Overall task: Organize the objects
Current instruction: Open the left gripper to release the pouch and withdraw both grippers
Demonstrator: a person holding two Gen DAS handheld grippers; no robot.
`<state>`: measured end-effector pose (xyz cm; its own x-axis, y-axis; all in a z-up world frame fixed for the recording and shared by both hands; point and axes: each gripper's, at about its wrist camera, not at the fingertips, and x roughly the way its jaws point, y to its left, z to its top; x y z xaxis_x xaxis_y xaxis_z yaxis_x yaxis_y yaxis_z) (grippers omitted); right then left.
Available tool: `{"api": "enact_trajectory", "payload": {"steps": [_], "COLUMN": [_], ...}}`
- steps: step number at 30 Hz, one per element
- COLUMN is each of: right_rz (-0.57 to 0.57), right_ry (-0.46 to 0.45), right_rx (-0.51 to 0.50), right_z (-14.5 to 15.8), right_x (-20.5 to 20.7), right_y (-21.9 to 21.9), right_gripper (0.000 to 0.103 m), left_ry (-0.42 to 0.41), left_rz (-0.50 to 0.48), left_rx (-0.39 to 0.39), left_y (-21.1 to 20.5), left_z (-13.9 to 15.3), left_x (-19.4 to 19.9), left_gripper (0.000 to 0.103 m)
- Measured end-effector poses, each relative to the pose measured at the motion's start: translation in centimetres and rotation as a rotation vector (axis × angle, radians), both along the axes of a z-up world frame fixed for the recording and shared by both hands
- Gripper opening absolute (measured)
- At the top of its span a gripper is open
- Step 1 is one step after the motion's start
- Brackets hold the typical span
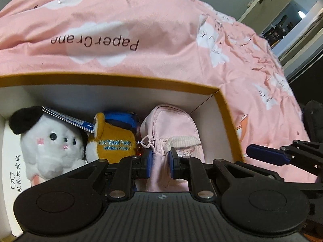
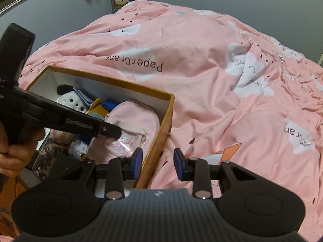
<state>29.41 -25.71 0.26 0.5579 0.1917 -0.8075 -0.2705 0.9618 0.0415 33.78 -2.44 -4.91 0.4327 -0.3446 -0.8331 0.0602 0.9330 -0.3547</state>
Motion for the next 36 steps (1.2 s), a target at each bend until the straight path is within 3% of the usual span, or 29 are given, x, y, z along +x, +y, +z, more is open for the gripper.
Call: {"api": "enact_trajectory", "payload": {"steps": [6,11,17,21,30,34,36], "right_rz": [-0.009,-0.015,-0.019,-0.041,-0.104,-0.158,-0.181], "right_ry": [0.038,0.053,0.027,-0.023,-0.175,-0.222,-0.234], "right_rx": [0.014,0.003,0.011,0.028,0.118,0.166,0.189], "right_z": [-0.9,-1.2,-0.6,0.8,5.1,5.2,4.7], "right_x": [0.6,0.6,0.1,-0.8,-8.0,-12.4,-14.4], "right_y": [0.2,0.5,0.4,0.2,-0.5,-0.8,-0.9], "right_gripper": [0.039,0.044,0.046,0.046,0.046,0.046,0.046], "left_ry": [0.023,0.011,-0.030,-0.103,-0.389,-0.455,-0.440], "left_rz": [0.017,-0.012,-0.026,-0.037,-0.133,-0.205,-0.242], "left_rx": [0.016,0.073,0.083,0.076,0.129,0.125,0.122], "left_y": [-0.1,-0.9,-0.7,-0.3,0.2,0.6,0.6], "left_z": [-1.2,-1.3,-0.1,2.2,10.0,10.7,10.1], "left_x": [0.4,0.4,-0.1,-1.3,-11.0,-15.9,-17.6], "left_gripper": [0.020,0.025,0.038,0.041,0.041,0.041,0.041]}}
